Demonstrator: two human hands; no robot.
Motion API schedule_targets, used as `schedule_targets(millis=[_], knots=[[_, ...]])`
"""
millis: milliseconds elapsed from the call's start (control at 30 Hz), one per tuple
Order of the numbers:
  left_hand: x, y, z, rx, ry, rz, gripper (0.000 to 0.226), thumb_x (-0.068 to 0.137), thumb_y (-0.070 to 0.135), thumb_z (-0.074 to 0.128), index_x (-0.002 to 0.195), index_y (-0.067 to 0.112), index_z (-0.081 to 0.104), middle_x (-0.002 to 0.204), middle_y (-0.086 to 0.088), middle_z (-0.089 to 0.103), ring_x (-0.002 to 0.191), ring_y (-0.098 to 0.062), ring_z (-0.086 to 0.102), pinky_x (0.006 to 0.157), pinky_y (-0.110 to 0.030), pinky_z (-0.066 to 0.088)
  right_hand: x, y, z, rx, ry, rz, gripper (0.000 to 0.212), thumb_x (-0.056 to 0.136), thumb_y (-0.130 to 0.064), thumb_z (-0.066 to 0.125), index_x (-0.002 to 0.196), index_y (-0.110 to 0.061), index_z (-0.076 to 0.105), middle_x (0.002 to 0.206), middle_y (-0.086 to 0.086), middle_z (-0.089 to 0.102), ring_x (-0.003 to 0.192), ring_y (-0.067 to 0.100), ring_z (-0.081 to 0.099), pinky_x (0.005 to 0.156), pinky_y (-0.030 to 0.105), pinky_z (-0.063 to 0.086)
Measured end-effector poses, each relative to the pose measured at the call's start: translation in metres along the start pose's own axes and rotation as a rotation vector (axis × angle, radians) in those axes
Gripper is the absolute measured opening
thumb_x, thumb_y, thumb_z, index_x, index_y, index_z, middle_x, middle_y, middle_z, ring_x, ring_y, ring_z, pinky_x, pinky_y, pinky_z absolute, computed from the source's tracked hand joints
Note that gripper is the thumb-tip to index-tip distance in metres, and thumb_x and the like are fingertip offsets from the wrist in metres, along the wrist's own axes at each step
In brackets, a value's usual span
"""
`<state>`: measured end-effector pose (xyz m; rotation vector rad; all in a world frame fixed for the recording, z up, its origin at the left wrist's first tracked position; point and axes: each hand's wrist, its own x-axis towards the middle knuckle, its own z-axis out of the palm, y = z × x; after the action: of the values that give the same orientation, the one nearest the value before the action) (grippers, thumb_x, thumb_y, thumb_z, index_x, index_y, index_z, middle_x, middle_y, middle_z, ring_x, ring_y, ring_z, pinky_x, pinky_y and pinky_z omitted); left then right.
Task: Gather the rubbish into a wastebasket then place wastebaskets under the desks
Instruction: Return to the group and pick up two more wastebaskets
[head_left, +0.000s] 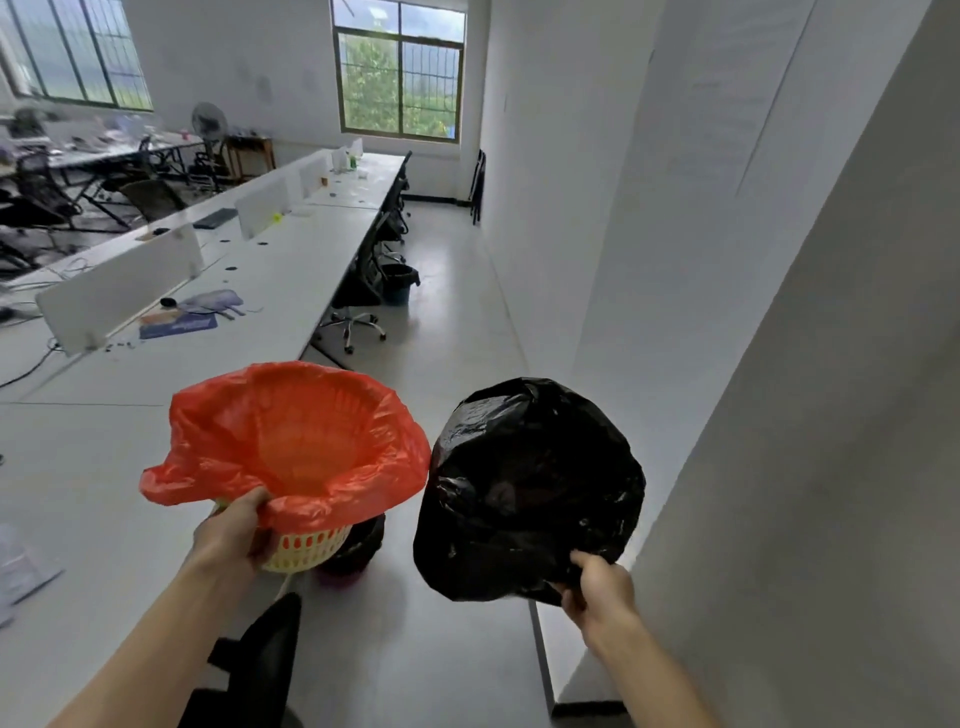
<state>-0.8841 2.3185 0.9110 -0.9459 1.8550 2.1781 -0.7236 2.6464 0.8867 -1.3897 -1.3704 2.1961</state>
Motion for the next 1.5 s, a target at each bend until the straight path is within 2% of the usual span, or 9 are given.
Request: schedule_targets(millis=[200,300,400,567,667,900,1167,1300,1500], knots=[[0.127,0.061,0.090,-0.042,-0.052,-0.046,0.024,0.090,0.019,0.066,0.110,0.011,0.056,0.101,-0.011,0.061,0.091,-0.022,0.059,0.041,-0.021,0.051,0.117,-0.067,0.118,-0.011,-0.013,-0.002,0.019,0.094,-0.004,0.052,0.112,-0.001,0.058,0.101,0.019,0.068,0.076,0.030,0.070,0.035,0.019,0.042],[0.187,0.101,0.130,-0.011,-0.096,-0.071,0.028,0.091,0.018,0.065,0.115,0.007,0.058,0.096,-0.015,0.064,0.080,-0.023,0.060,0.054,-0.028,0.053,0.167,-0.107,0.173,-0.001,0.023,-0.004,0.023,0.094,-0.003,0.052,0.116,0.000,0.057,0.105,0.022,0.067,0.074,0.030,0.069,0.034,0.019,0.043],[0.239,0.140,0.174,0.054,-0.103,-0.048,0.037,0.091,0.021,0.066,0.124,0.006,0.058,0.116,-0.019,0.064,0.106,-0.031,0.063,0.066,-0.033,0.053,0.214,-0.143,0.216,0.028,0.055,-0.005,0.025,0.094,-0.002,0.052,0.119,-0.001,0.055,0.108,0.022,0.066,0.074,0.030,0.067,0.032,0.019,0.042],[0.302,0.190,0.253,0.116,-0.140,0.002,0.031,0.089,0.023,0.069,0.115,0.008,0.060,0.108,-0.014,0.064,0.092,-0.026,0.062,0.073,-0.036,0.054,0.280,-0.196,0.270,0.084,0.091,-0.021,0.027,0.094,-0.002,0.052,0.120,-0.001,0.055,0.099,0.018,0.065,0.071,0.027,0.065,0.033,0.016,0.040],[0.342,0.217,0.302,0.125,-0.135,0.014,0.022,0.088,0.025,0.070,0.103,0.011,0.061,0.091,-0.010,0.065,0.074,-0.021,0.061,0.062,-0.033,0.053,0.332,-0.227,0.306,0.107,0.077,-0.018,0.027,0.095,-0.003,0.051,0.122,-0.002,0.054,0.106,0.019,0.065,0.072,0.027,0.065,0.032,0.016,0.040],[0.450,0.263,0.432,0.140,-0.128,0.022,0.017,0.086,0.023,0.071,0.094,0.012,0.061,0.082,-0.010,0.063,0.064,-0.019,0.057,0.056,-0.029,0.050,0.482,-0.300,0.394,0.154,0.054,0.019,0.025,0.095,-0.002,0.050,0.119,-0.004,0.053,0.110,0.021,0.062,0.071,0.027,0.063,0.032,0.015,0.038],[0.572,0.330,0.571,0.138,-0.059,0.008,0.021,0.090,0.025,0.067,0.105,0.014,0.056,0.095,-0.008,0.065,0.082,-0.024,0.063,0.078,-0.038,0.056,0.640,-0.414,0.506,0.142,0.047,0.062,0.022,0.094,0.001,0.048,0.115,-0.004,0.050,0.091,0.018,0.061,0.070,0.030,0.065,0.032,0.014,0.037],[0.631,0.362,0.626,0.127,-0.048,0.011,0.011,0.089,0.023,0.066,0.095,0.017,0.059,0.092,-0.010,0.065,0.078,-0.025,0.062,0.062,-0.033,0.051,0.709,-0.463,0.555,0.130,0.030,0.053,0.020,0.094,0.000,0.048,0.114,-0.003,0.050,0.090,0.017,0.061,0.072,0.029,0.065,0.032,0.014,0.037],[0.756,0.419,0.724,0.098,-0.036,0.007,0.014,0.090,0.021,0.065,0.101,0.017,0.058,0.093,-0.009,0.065,0.083,-0.024,0.062,0.065,-0.034,0.053,0.831,-0.534,0.647,0.139,0.021,0.047,0.020,0.095,0.000,0.048,0.114,-0.005,0.049,0.093,0.018,0.062,0.076,0.030,0.066,0.032,0.015,0.037]])
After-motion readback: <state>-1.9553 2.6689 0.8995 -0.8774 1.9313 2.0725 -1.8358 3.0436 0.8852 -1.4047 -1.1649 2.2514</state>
